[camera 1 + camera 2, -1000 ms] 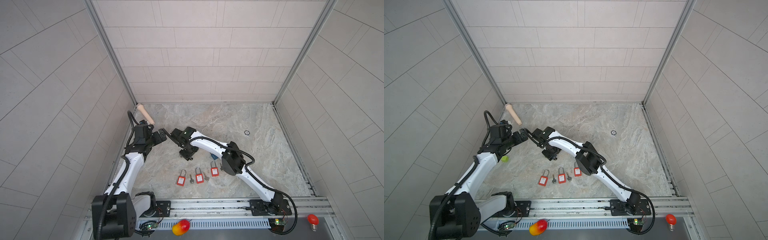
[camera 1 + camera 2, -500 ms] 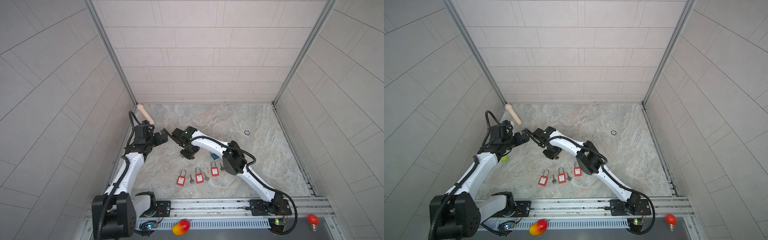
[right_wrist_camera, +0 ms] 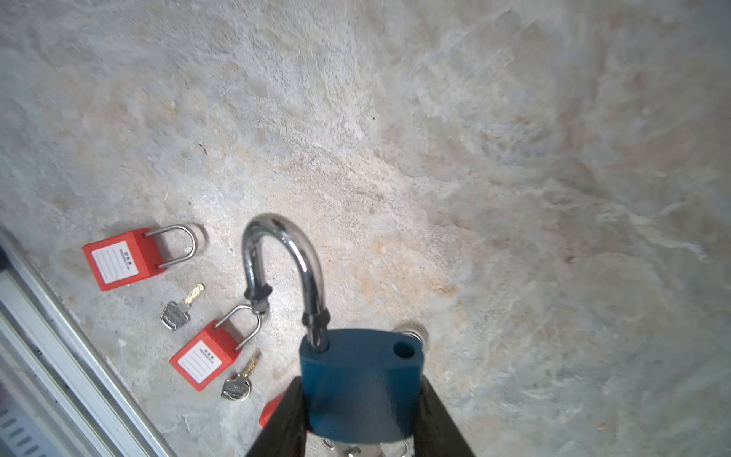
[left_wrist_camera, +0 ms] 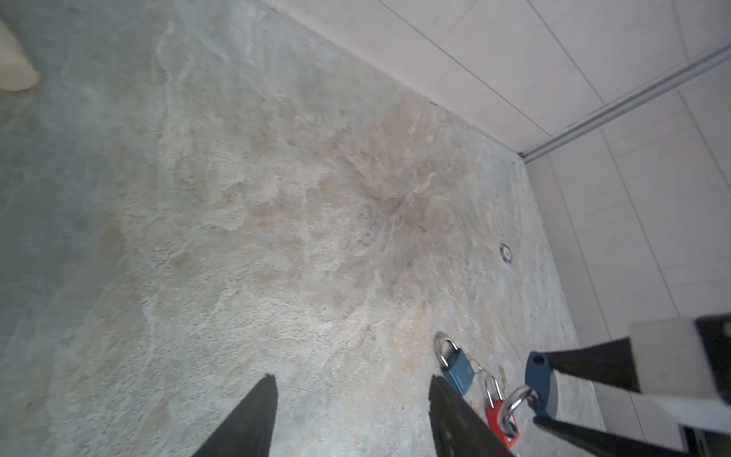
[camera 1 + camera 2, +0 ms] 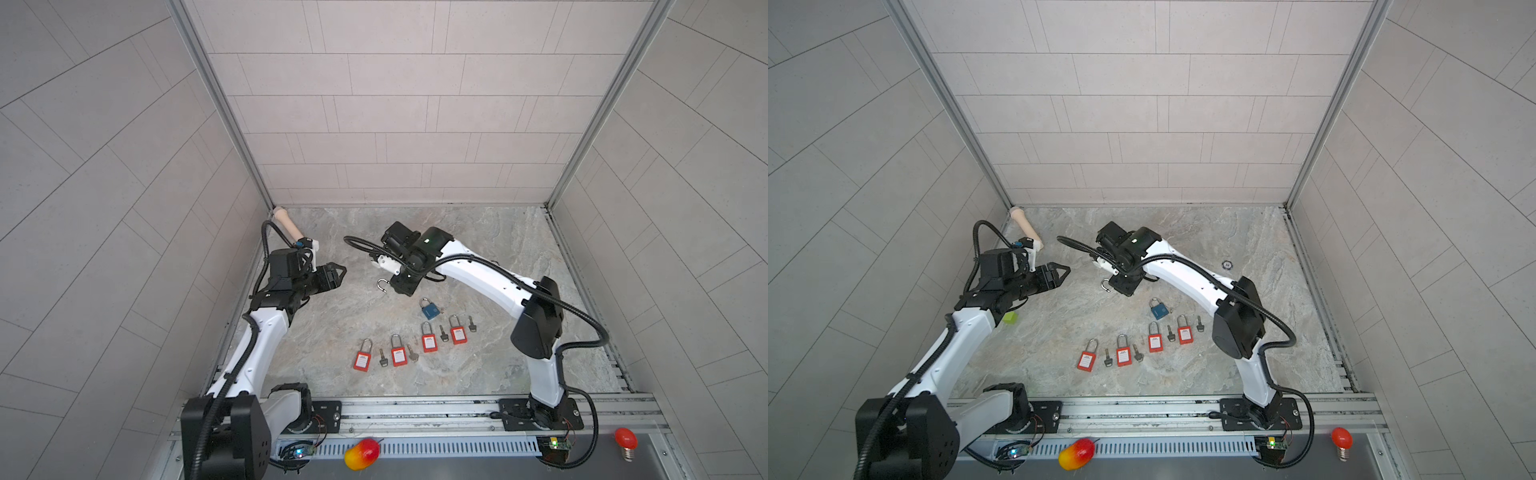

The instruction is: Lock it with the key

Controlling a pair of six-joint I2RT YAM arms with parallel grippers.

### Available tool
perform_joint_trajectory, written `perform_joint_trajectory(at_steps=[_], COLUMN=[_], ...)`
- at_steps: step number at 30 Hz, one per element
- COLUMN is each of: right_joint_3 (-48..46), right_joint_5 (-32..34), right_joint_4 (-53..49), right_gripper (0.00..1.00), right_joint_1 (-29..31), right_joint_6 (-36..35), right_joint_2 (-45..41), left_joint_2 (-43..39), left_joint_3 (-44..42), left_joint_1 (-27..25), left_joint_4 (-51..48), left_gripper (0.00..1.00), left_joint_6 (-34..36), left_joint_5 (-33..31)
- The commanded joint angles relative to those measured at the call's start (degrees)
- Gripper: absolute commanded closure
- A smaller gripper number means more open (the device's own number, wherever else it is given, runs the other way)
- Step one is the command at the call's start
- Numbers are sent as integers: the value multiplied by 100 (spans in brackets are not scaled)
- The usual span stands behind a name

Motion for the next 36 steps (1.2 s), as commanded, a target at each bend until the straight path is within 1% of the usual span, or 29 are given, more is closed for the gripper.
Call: perform_joint_trajectory(at_steps=[1, 5, 8, 11, 14, 18, 22, 25, 28, 31, 36], right_joint_3=[-215, -445, -625, -820, -996, -1107, -1121, -1120, -1161, -1234, -1309], right_joint_5=[-508, -635, -826, -1042, -1223, -1205, -1146, -1211, -1269, -1254, -1277], right_joint_4=[36, 45, 72, 164, 277, 271, 251, 272, 300, 299, 282], right_gripper=[70, 70, 71, 71, 71, 71, 71, 72, 72, 72, 72], right_joint_1=[-121, -131, -134, -131, -106, -71, -2, 36, 50, 54, 52], right_joint_6=[-595, -824, -901, -961, -1045, -1061, -1093, -1147, -1220, -1306, -1358], right_joint_2=[-339, -698, -941, -1183, -1365, -1454, -1478, -1528, -1578, -1613, -1643], left_joint_2=[-232, -476, -697, -696, -462, -223, -42, 70, 115, 84, 58], left_joint_3=[-121, -148, -192, -176, -102, -52, 20, 83, 96, 89, 70], left_joint_1=[-410, -1246, -1624, -1666, -1718, -1893, -2059, -2122, -2145, -2152, -2157], left_joint_4=[263, 375, 637, 683, 617, 618, 617, 615, 617, 619, 623], left_gripper=[34, 34, 37, 39, 41, 42, 43, 50, 53, 58, 69], left_joint_6=[394, 1264, 1651, 1669, 1632, 1630, 1630, 1628, 1660, 1693, 1706], left_joint_5=[729, 937, 921, 902, 1276, 1581, 1649, 1656, 1691, 1732, 1871])
